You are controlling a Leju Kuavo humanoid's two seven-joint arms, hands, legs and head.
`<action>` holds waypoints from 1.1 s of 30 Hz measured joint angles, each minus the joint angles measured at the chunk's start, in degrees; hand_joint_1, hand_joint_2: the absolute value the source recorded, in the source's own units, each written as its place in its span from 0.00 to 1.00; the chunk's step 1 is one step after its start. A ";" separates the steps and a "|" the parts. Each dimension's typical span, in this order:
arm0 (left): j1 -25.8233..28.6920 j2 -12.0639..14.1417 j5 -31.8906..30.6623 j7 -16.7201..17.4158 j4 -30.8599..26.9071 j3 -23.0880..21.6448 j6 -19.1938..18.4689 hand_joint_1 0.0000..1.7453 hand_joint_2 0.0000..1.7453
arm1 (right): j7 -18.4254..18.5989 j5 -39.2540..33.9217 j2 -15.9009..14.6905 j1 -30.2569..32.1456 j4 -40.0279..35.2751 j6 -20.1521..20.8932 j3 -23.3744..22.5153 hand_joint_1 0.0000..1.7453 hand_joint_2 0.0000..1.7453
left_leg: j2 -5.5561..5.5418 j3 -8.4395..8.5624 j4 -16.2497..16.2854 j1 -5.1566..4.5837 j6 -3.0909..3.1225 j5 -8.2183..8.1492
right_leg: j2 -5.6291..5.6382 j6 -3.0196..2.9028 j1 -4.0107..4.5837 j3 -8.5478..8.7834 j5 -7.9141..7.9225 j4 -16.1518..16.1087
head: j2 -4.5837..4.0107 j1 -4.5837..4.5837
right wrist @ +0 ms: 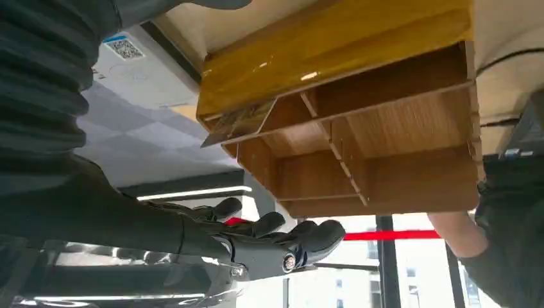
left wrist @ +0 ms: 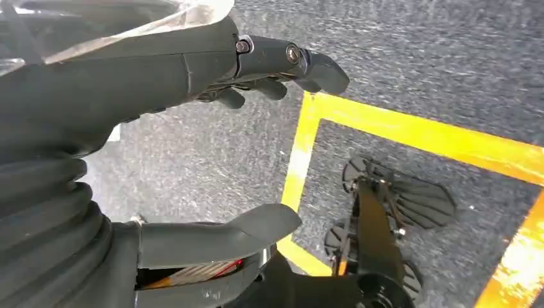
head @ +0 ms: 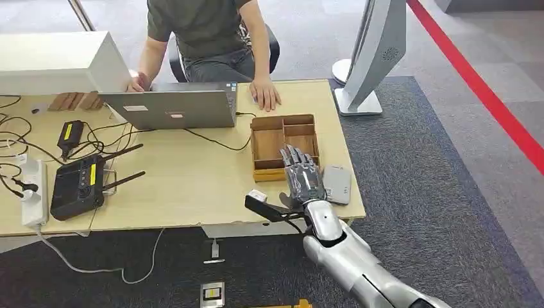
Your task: Pass the card to the sensor for recognition and then transmit it.
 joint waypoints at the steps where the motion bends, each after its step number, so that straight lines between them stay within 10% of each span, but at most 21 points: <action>1: 0.00 0.00 0.09 0.38 0.00 0.11 0.13 0.00 1.00 | -0.02 -0.04 0.17 -0.12 0.63 0.46 -0.02 0.00 1.00 | 0.00 0.00 0.00 0.00 0.00 0.00 | 0.00 0.00 0.00 0.00 0.00 0.00 | 0.00 0.02; 33: 0.18 0.00 -0.04 2.04 0.00 0.59 0.92 0.00 1.00 | 4.35 8.94 -0.35 -6.32 4.76 9.10 0.00 0.00 1.00 | 0.01 0.02 0.01 0.00 0.00 0.02 | 0.00 0.04 0.00 -0.01 0.06 0.00 | 0.00 0.00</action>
